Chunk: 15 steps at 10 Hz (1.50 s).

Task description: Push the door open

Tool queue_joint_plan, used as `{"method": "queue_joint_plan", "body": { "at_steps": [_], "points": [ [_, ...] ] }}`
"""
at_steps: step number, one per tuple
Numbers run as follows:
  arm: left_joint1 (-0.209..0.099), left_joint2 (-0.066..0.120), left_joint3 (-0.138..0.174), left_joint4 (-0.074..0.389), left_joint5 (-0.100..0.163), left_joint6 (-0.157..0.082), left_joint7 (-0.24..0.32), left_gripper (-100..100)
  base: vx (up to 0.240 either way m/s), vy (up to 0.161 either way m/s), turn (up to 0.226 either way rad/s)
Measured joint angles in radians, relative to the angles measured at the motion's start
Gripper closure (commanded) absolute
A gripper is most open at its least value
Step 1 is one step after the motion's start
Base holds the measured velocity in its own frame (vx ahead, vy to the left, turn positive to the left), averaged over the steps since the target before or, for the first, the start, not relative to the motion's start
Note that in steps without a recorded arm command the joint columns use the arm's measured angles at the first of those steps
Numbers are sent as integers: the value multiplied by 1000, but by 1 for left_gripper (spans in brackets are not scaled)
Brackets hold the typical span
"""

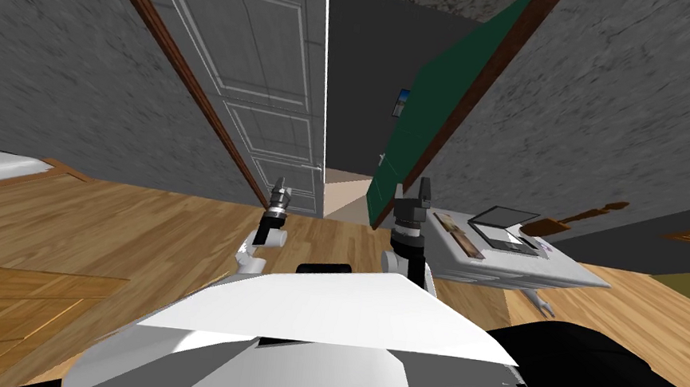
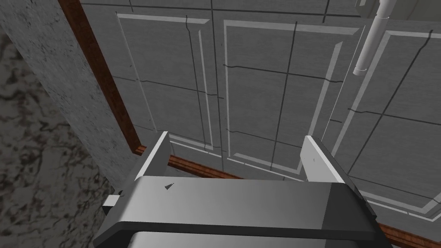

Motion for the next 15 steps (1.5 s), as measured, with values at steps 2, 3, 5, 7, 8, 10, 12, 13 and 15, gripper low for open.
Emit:
{"method": "queue_joint_plan", "body": {
  "at_steps": [2,3,5,7,8,10,12,13,15],
  "points": [
    [-35,2,0,49,5,1,-6,-100,44,32,-2],
    [-46,6,1,72,8,0,-6,-100,61,33,1],
    [-74,7,0,119,12,-1,-11,-100,50,33,-1],
    [-105,7,-1,169,17,-3,-17,-100,42,31,-2],
    [-126,6,-1,203,19,-8,-22,-100,82,61,-3],
    [-164,6,-2,262,25,-9,-29,-100,65,32,-3],
    [-193,7,-3,311,31,-8,-34,-100,46,27,1],
    [-216,8,-3,345,34,-12,-36,-100,42,32,-6],
    [-241,8,-4,390,39,-12,-40,-100,55,33,-2]
  ]
}}
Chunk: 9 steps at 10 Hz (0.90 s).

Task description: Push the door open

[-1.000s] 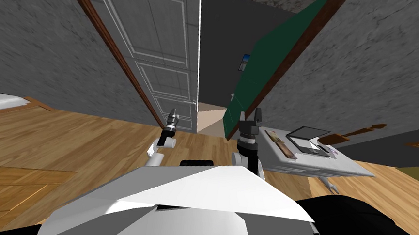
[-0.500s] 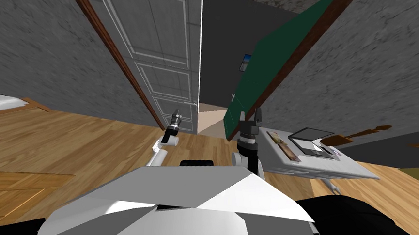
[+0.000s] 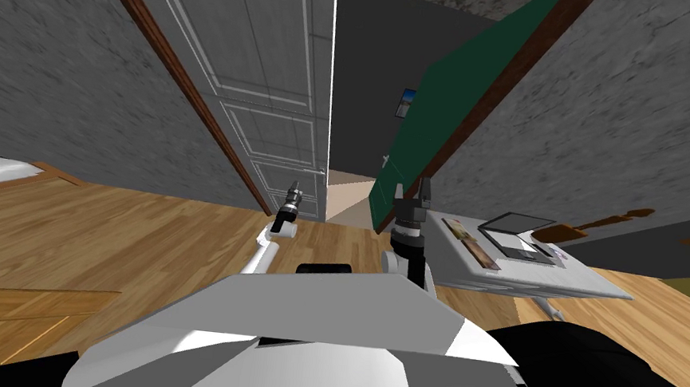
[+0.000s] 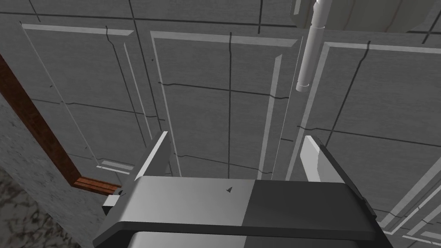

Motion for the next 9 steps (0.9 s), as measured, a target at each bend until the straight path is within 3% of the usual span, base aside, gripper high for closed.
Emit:
{"method": "queue_joint_plan", "body": {
  "at_steps": [4,9],
  "points": [
    [-59,-1,-1,104,9,-6,-10,-100,60,34,-1],
    [-160,-10,-3,261,25,-10,-29,-100,69,39,-3]
  ]
}}
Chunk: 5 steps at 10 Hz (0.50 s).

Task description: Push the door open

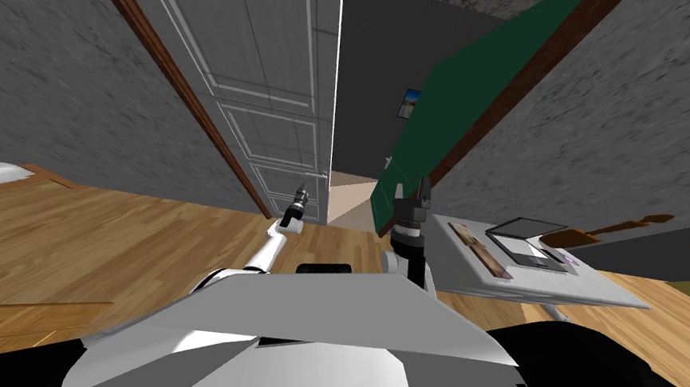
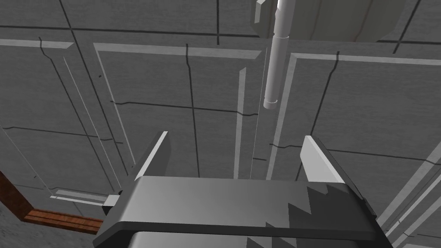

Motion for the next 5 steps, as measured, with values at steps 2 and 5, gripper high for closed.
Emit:
{"method": "queue_joint_plan", "body": {
  "at_steps": [2,5],
  "points": [
    [-28,-6,1,52,4,-3,-6,-100,66,23,1],
    [-77,-8,1,134,12,-9,-12,-100,60,28,-2]
  ]
}}
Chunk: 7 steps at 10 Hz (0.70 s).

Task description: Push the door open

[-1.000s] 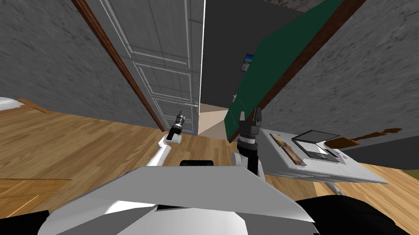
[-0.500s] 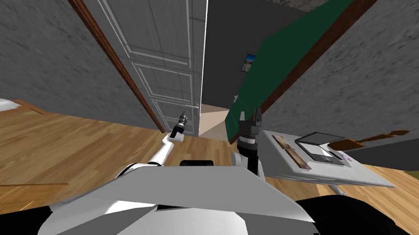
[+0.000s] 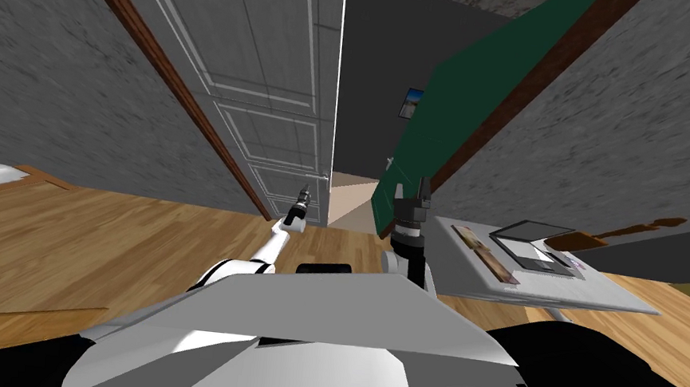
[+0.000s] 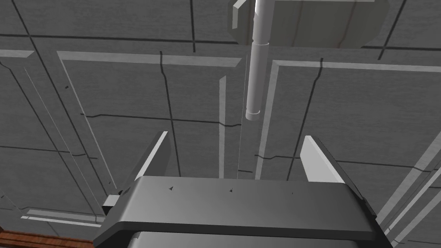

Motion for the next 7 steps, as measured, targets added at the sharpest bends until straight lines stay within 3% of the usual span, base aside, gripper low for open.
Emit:
{"method": "queue_joint_plan", "body": {
  "at_steps": [5,7],
  "points": [
    [-82,-10,-1,135,13,-8,-12,-100,79,34,-2],
    [-95,-12,-3,156,15,-5,-14,-100,64,-2,-12]
  ]
}}
